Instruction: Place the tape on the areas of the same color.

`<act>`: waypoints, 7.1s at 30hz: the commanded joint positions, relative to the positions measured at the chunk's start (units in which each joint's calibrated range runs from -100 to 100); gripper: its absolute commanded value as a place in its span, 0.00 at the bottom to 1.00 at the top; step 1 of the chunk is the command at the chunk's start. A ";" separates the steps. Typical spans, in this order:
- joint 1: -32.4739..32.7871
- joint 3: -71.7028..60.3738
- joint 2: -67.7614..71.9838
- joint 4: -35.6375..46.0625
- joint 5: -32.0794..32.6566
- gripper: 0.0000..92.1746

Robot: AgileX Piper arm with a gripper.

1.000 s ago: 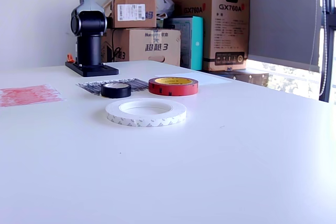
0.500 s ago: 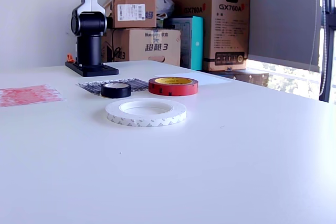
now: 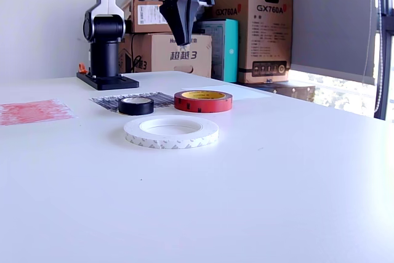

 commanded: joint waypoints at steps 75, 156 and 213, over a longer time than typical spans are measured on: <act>-0.42 12.38 9.39 -20.90 4.96 0.59; -16.21 15.11 -15.12 -10.29 4.80 0.00; -40.28 14.75 3.78 -23.02 -13.71 0.00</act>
